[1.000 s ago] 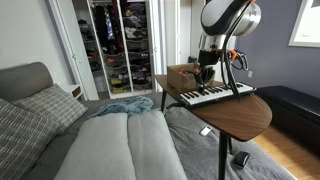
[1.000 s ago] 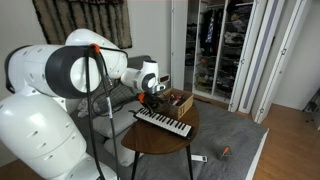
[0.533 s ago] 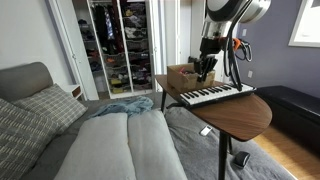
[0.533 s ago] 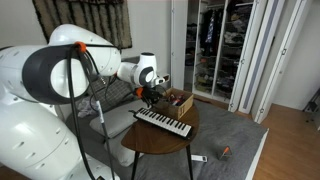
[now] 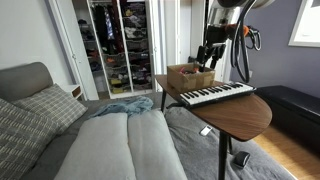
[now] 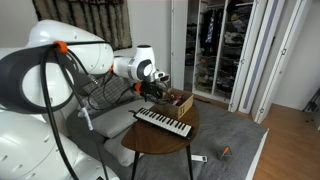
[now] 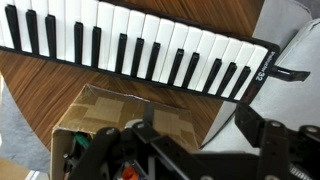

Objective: Press a key on the keyboard

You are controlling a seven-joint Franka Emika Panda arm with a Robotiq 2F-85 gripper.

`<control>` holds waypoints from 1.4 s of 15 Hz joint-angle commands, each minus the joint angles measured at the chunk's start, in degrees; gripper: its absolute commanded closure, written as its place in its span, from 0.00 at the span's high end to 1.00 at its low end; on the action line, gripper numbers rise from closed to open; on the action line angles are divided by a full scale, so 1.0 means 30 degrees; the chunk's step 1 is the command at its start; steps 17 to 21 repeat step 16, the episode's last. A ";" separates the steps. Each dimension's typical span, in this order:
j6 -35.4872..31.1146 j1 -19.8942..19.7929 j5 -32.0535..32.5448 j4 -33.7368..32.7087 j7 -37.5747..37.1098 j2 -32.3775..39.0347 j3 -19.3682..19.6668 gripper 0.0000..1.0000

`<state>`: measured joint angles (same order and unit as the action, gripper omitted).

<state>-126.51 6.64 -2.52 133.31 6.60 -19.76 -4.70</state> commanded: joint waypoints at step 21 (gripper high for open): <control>0.2291 -0.1356 0.1858 0.0238 -0.2235 -0.2833 0.0239 1.00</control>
